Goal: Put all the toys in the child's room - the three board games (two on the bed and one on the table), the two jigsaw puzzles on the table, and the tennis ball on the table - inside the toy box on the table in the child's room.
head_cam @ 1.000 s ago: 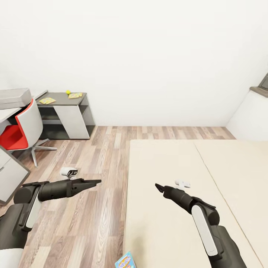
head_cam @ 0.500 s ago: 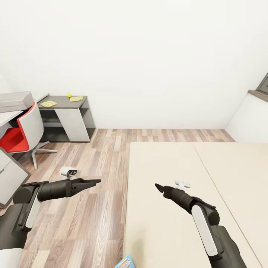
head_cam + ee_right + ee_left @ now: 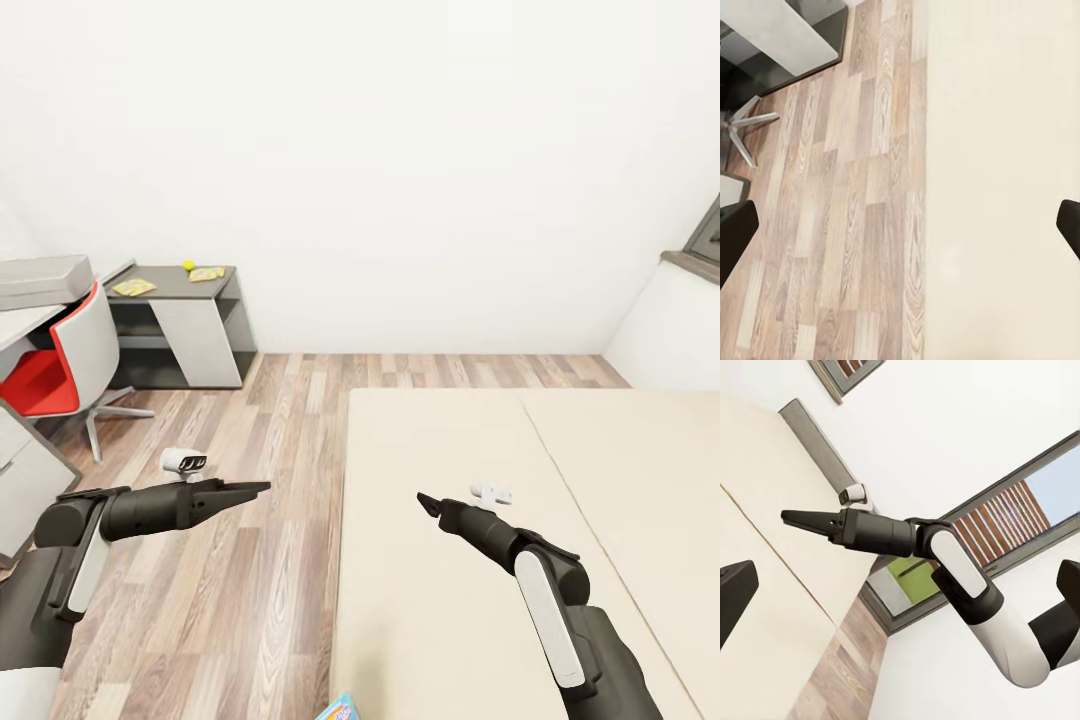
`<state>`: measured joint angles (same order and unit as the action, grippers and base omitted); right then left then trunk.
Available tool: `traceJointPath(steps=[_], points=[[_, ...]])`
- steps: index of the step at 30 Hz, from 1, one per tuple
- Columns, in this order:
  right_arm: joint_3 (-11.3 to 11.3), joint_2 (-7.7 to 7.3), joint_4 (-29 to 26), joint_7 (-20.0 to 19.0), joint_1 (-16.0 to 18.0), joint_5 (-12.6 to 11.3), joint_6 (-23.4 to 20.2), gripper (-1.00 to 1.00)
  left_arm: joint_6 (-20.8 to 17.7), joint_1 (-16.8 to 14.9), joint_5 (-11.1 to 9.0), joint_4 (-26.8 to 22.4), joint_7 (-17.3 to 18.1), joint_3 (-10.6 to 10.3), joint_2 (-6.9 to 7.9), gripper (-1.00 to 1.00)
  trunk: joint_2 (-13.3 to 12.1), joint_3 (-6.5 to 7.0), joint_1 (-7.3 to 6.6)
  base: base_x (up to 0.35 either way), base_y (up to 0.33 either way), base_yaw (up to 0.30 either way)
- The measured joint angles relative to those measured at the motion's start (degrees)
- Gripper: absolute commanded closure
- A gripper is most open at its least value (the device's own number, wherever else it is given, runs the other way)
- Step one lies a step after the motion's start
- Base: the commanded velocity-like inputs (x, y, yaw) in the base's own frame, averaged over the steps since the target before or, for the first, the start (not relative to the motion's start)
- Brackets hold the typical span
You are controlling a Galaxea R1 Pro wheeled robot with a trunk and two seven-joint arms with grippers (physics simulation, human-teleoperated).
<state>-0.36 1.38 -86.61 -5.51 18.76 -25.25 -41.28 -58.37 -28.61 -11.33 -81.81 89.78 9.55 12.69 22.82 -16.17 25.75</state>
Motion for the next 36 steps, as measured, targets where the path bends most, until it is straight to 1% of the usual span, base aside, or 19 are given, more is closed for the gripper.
traceJointPath(steps=[24,36], points=[[0.0,0.0,0.07,0.19,0.0,0.06,0.0,-1.0,0.0,0.0,-0.06,0.0,0.0,0.09,0.05,-1.0,0.0,2.27,0.0,0.0,0.0,0.0],[0.0,0.0,0.07,0.19,0.0,0.07,0.0,-1.0,-0.02,0.0,-0.12,0.0,0.0,0.04,0.84,-1.0,0.0,3.41,0.0,0.0,0.0,0.0]])
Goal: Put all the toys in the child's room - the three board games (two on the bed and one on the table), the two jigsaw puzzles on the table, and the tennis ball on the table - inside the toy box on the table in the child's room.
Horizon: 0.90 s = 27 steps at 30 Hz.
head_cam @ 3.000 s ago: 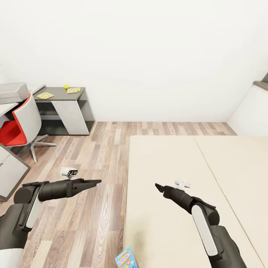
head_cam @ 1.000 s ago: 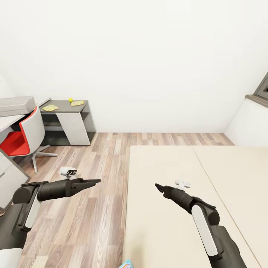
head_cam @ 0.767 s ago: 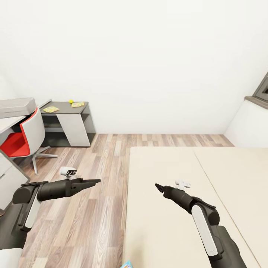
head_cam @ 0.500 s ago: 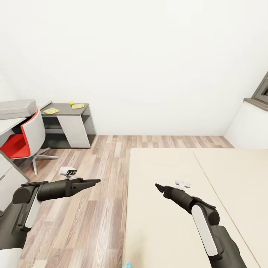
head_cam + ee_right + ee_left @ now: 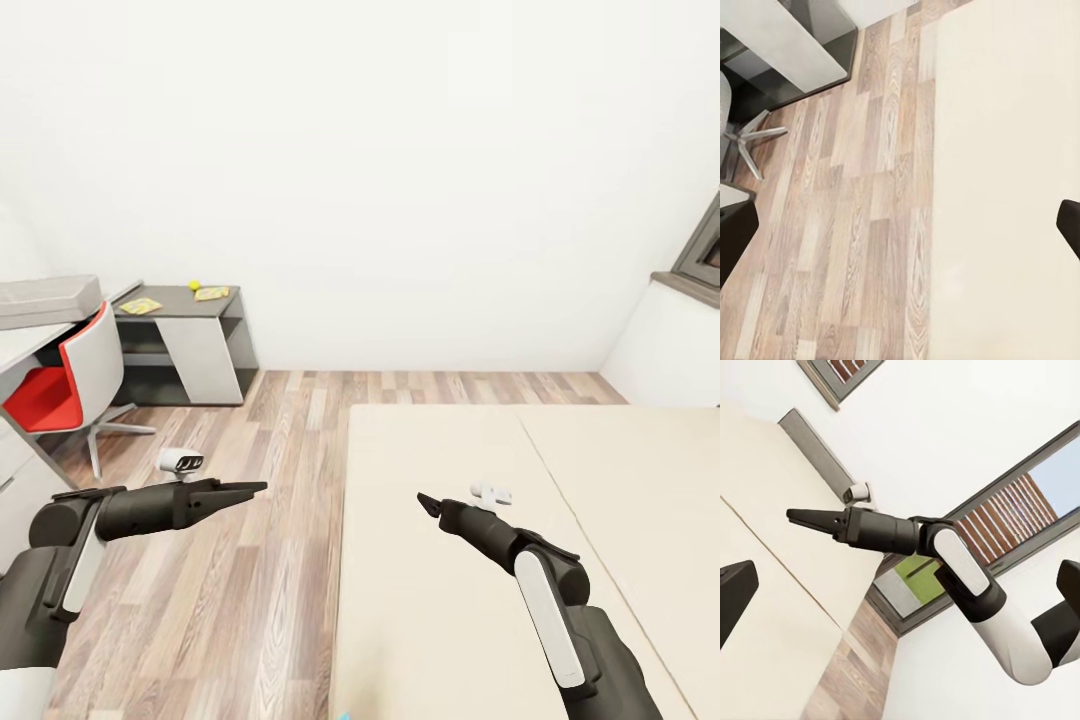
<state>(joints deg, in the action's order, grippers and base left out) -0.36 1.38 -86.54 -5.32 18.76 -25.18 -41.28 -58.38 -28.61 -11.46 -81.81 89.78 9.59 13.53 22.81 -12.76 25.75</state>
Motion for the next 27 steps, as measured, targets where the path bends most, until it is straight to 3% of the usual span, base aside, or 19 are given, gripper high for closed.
traceJointPath(steps=[27], points=[[0.0,0.0,0.01,-0.06,0.0,-0.04,0.0,-1.0,0.02,0.0,-0.07,0.0,0.0,0.0,0.1,-1.0,0.0,2.56,0.0,0.0,0.0,0.0]])
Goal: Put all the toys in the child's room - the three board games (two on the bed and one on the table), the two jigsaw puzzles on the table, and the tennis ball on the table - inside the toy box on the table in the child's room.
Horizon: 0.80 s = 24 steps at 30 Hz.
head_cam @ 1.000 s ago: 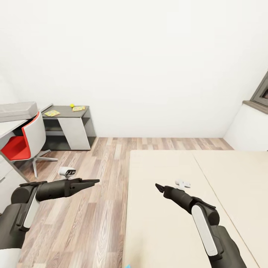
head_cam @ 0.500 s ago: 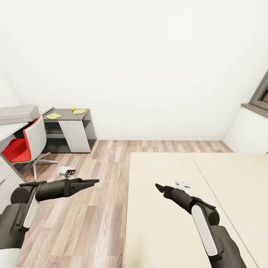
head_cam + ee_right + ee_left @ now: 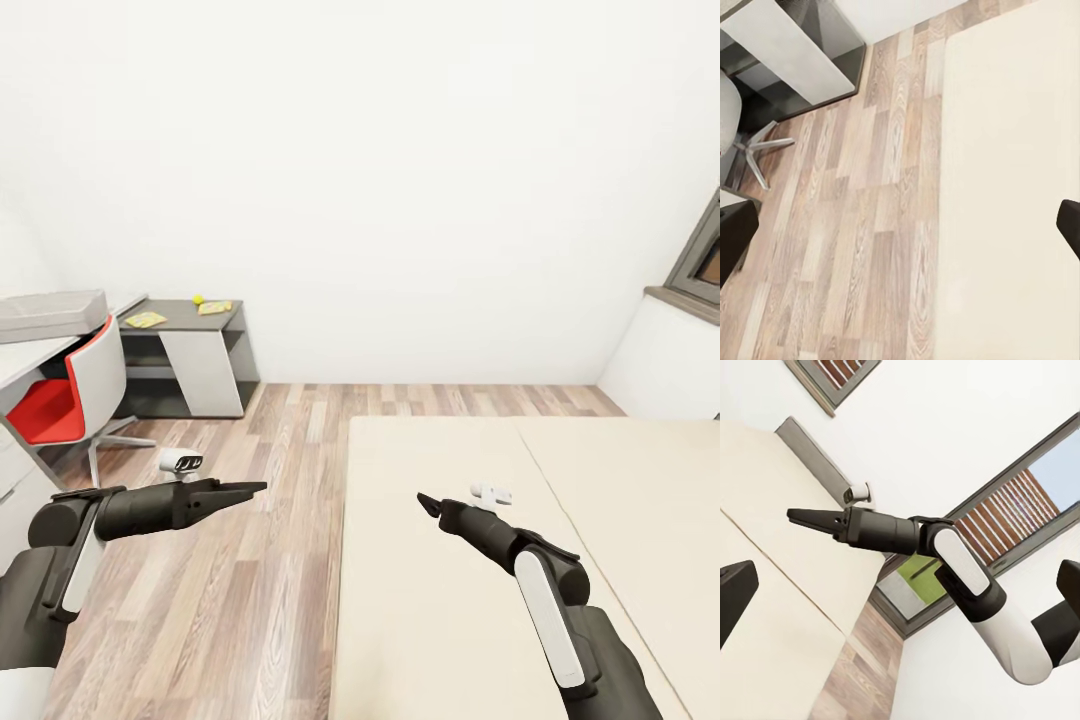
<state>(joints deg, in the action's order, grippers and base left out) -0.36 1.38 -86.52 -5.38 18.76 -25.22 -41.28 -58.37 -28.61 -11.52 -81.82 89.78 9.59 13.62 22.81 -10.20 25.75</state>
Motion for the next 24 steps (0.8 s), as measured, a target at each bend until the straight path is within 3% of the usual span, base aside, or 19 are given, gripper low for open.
traceJointPath(steps=[24], points=[[0.0,0.0,0.0,0.06,0.0,-0.04,0.0,-1.0,0.0,0.0,0.13,0.03,0.0,0.46,0.05,-1.0,0.0,2.27,0.0,0.0,0.0,0.0]])
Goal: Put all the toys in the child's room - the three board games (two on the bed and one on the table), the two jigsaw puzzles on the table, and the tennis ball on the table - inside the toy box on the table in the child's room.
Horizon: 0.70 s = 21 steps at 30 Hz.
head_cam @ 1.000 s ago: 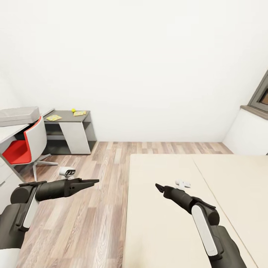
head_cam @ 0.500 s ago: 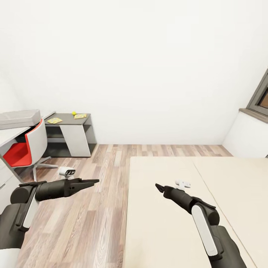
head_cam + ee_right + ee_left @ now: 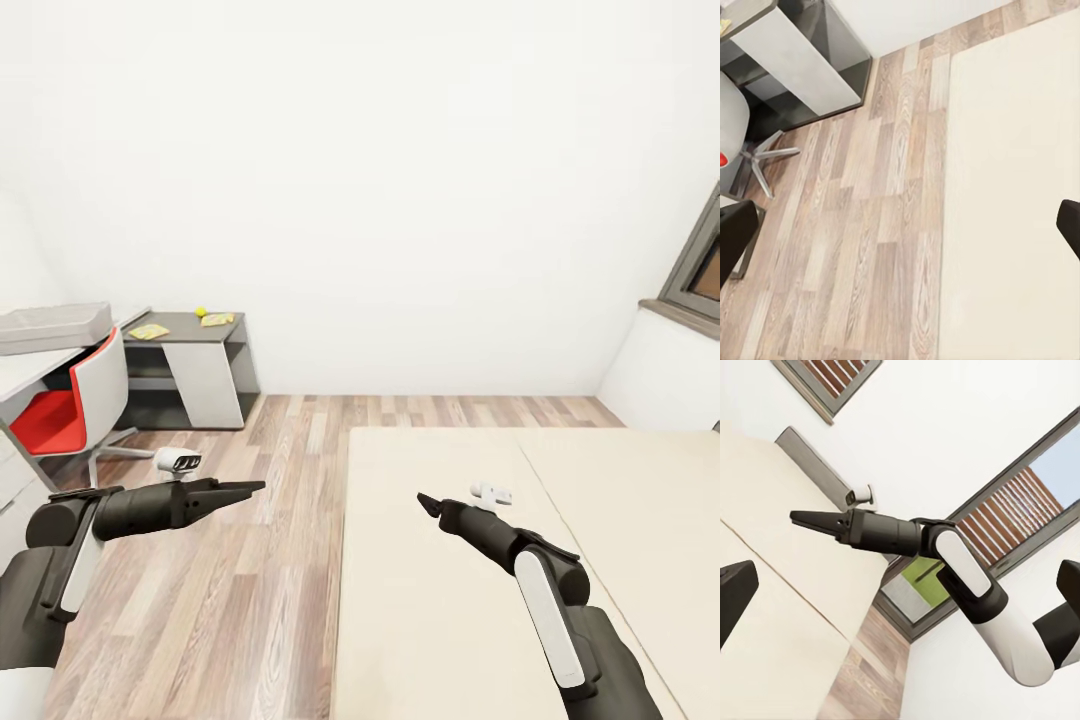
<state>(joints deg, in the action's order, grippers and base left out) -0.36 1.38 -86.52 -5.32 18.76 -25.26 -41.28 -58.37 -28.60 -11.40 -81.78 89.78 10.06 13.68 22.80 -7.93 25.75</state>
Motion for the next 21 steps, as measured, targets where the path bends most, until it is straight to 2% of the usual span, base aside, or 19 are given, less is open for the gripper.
traceJointPath(steps=[10,21], points=[[-0.02,0.0,0.0,-0.07,0.0,0.0,0.0,-1.0,0.0,0.0,0.02,-0.01,0.0,0.13,0.0,-1.0,0.0,0.95,0.0,0.0,0.0,0.0],[-0.06,0.0,0.0,-0.14,0.0,0.01,0.0,-1.0,0.0,0.04,0.09,-0.03,0.0,1.46,-0.06,-1.0,0.0,1.99,0.0,0.0,0.0,0.0]])
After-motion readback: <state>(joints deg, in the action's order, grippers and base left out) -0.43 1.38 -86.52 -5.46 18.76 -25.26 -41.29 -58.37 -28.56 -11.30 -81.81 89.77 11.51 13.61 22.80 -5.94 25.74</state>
